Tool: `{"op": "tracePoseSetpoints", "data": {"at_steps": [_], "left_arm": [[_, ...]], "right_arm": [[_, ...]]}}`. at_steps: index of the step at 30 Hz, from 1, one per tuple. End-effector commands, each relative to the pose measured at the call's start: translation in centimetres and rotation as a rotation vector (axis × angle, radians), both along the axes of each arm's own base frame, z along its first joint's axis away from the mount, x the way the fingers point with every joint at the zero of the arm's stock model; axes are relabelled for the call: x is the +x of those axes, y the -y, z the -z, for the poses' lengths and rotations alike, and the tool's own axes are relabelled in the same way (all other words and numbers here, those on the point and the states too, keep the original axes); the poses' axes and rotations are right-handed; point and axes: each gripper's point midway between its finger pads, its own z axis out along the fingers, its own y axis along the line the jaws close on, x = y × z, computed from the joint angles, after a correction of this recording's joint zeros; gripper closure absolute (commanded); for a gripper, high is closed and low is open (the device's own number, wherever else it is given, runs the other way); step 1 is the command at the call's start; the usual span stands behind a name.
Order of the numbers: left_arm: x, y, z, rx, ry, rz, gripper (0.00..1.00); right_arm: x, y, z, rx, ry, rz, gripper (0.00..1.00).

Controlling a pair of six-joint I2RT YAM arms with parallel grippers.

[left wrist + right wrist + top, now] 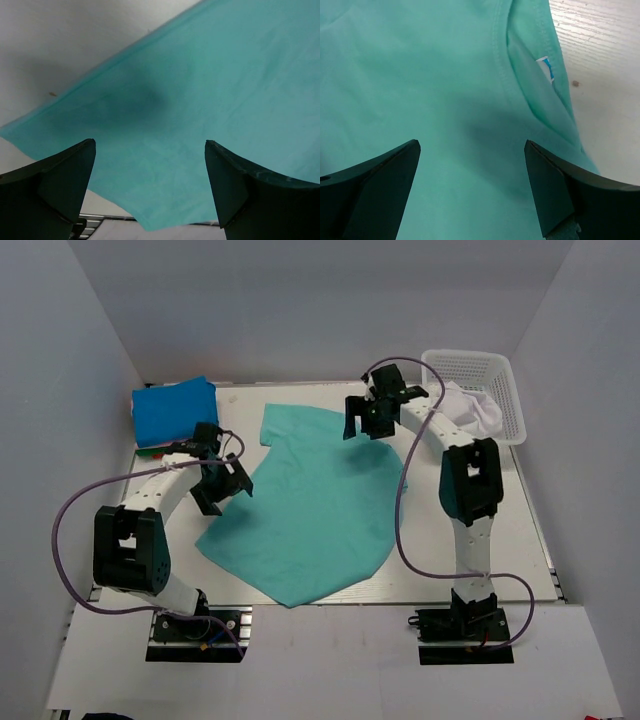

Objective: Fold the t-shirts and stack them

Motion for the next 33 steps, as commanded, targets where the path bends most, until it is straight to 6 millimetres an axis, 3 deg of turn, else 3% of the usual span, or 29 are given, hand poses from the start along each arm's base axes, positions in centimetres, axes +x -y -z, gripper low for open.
{"op": "tracePoseSetpoints", "data": {"at_steps": [1, 3, 5, 6, 7, 8, 9, 11, 12, 13, 15, 16, 17, 18, 19, 20, 22, 23, 24, 25, 26, 27, 28, 29, 30, 31, 32, 33], "left_arm": [[-0.6, 3.4, 1.6, -0.183, 0.009, 0.085, 0.00], [-0.8, 3.5, 2.7, -0.191, -0.020, 0.086, 0.00], [-0.3, 3.1, 3.5, -0.161, -0.030, 0.075, 0.00], [-0.1, 3.0, 4.2, -0.137, -0.049, 0.076, 0.00], [-0.2, 2.7, 4.8, -0.120, -0.065, 0.079, 0.00], [0.1, 2.5, 5.1, -0.105, -0.070, 0.075, 0.00], [0.7, 1.9, 5.6, -0.064, -0.065, 0.062, 0.00], [1.1, 1.7, 7.2, -0.046, -0.101, 0.057, 0.00], [2.2, 1.9, 7.2, -0.048, -0.083, 0.058, 0.00], [2.5, 1.9, 8.2, -0.046, -0.106, 0.057, 0.00], [5.0, 2.4, 8.1, -0.060, -0.059, 0.061, 0.00], [5.9, 2.5, 8.2, -0.058, -0.046, 0.073, 0.00], [7.9, 3.0, 8.1, -0.066, -0.018, 0.093, 0.00], [9.3, 3.3, 7.9, -0.074, 0.008, 0.107, 0.00], [10.3, 3.4, 7.8, -0.068, 0.024, 0.131, 0.00], [13.0, 4.1, 6.2, -0.088, 0.087, 0.156, 0.00], [14.7, 5.1, 6.6, -0.087, 0.092, 0.229, 0.00], [16.9, 6.5, 4.3, -0.113, 0.161, 0.275, 0.00], [17.9, 6.6, 3.5, -0.108, 0.183, 0.291, 0.00], [19.3, 7.4, 1.4, -0.107, 0.243, 0.332, 0.00], [19.5, 7.1, 0.5, -0.090, 0.257, 0.324, 0.00], [19.8, 7.3, -0.7, -0.072, 0.288, 0.338, 0.00], [20.0, 6.2, -1.7, -0.015, 0.305, 0.310, 0.00], [19.8, 5.4, -4.1, 0.022, 0.352, 0.289, 0.00], [19.5, 4.6, -4.8, 0.060, 0.366, 0.268, 0.00], [18.5, 2.5, -4.5, 0.130, 0.334, 0.213, 0.00], [17.9, 1.3, -4.6, 0.140, 0.312, 0.141, 0.00], [17.2, -0.3, -5.2, 0.170, 0.300, 0.078, 0.00]], "right_arm": [[1.9, 0.0, 1.6, -0.030, -0.002, 0.044, 0.10], [1.2, 0.8, 3.4, -0.052, -0.045, 0.076, 0.10], [1.1, 1.8, 3.9, -0.095, -0.030, 0.108, 0.10], [-0.3, 3.5, 5.5, -0.123, -0.069, 0.133, 0.10], [-1.0, 3.3, 5.7, -0.135, -0.067, 0.132, 0.10], [-2.3, 4.2, 7.2, -0.151, -0.104, 0.144, 0.10], [-2.9, 4.6, 5.9, -0.143, -0.090, 0.159, 0.10], [-6.1, 6.7, 7.8, -0.197, -0.156, 0.201, 0.10], [-6.8, 7.1, 7.0, -0.194, -0.147, 0.212, 0.10], [-10.2, 8.5, 9.4, -0.233, -0.236, 0.215, 0.10], [-12.1, 9.0, 7.8, -0.231, -0.222, 0.218, 0.10], [-15.5, 10.2, 8.9, -0.269, -0.286, 0.213, 0.10], [-17.1, 10.5, 9.0, -0.275, -0.324, 0.198, 0.10], [-18.1, 10.5, 7.5, -0.261, -0.302, 0.195, 0.10], [-21.3, 11.5, 8.7, -0.299, -0.383, 0.193, 0.10], [-22.8, 11.9, 8.5, -0.316, -0.414, 0.188, 0.10], [-25.5, 11.8, 7.2, -0.302, -0.414, 0.160, 0.10], [-25.7, 11.6, 6.5, -0.295, -0.400, 0.143, 0.10], [-25.3, 10.8, 4.7, -0.258, -0.323, 0.122, 0.10], [-24.7, 10.5, 3.9, -0.250, -0.281, 0.092, 0.10], [-21.7, 9.2, 1.0, -0.205, -0.164, 0.094, 0.10], [-20.2, 9.0, 0.1, -0.217, -0.112, 0.102, 0.10], [-18.8, 8.7, -1.1, -0.219, -0.059, 0.074, 0.10], [-14.7, 7.4, -4.4, -0.190, 0.072, 0.101, 0.10], [-13.1, 7.2, -5.3, -0.191, 0.116, 0.121, 0.10], [-10.5, 6.5, -5.1, -0.192, 0.139, 0.138, 0.10], [-8.2, 6.4, -7.0, -0.188, 0.199, 0.191, 0.10], [-7.2, 6.9, -6.7, -0.227, 0.200, 0.231, 0.10]]}}
